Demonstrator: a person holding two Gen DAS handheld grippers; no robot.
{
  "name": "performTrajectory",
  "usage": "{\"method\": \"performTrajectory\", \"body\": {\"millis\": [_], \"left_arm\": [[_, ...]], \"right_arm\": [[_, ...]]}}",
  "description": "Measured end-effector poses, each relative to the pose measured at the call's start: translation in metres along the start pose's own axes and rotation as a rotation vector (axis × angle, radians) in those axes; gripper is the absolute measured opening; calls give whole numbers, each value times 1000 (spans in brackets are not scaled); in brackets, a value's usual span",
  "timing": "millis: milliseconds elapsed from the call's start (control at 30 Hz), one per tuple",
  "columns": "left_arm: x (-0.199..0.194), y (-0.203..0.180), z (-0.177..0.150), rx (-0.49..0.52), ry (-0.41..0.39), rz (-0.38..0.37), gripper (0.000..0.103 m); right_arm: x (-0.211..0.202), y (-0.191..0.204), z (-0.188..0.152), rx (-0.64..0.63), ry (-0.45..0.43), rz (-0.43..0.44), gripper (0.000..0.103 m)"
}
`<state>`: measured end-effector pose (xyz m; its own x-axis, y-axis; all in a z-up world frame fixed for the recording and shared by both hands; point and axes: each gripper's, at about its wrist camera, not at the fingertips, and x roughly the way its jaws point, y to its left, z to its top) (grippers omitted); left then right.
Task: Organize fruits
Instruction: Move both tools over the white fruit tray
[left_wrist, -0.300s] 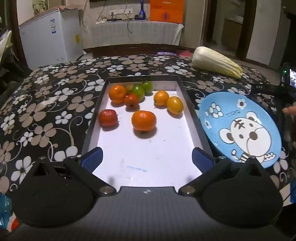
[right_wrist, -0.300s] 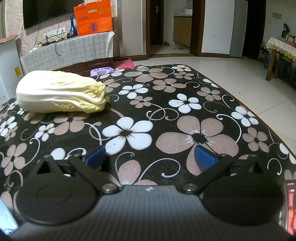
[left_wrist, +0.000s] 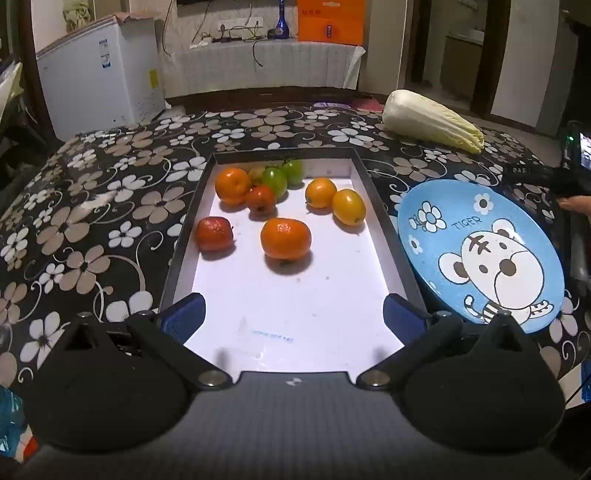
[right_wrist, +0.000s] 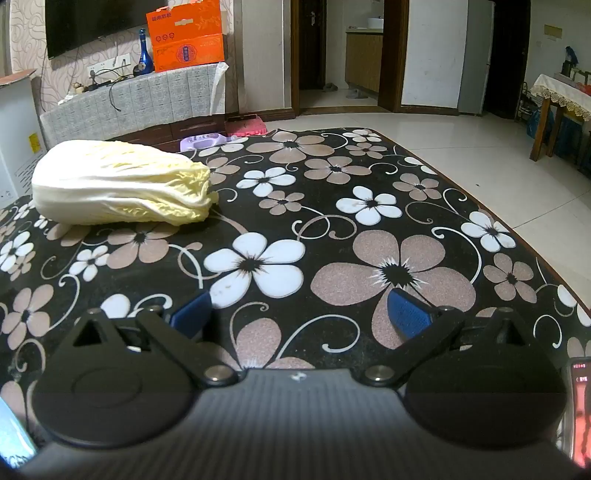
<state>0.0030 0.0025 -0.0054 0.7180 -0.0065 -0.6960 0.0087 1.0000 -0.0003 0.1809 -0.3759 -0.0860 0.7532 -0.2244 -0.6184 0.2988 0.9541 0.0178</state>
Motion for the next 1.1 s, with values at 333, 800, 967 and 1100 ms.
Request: {"method": "performTrajectory", "body": {"millis": [333, 800, 967, 1100], "left_arm": [[-1, 9, 5, -57, -5, -18, 103], [-11, 25, 20, -69, -33, -18, 103], [-12, 28, 27, -36, -38, -6, 103], [-5, 30, 30, -30, -35, 2, 103]], "right_arm": [[-27, -4, -11, -38, 31, 29, 103], [-195, 65, -12, -61, -324, 452, 103], [-218, 126, -34, -295, -346, 605, 103], [-219, 162, -48, -406, -312, 721, 103]]}}
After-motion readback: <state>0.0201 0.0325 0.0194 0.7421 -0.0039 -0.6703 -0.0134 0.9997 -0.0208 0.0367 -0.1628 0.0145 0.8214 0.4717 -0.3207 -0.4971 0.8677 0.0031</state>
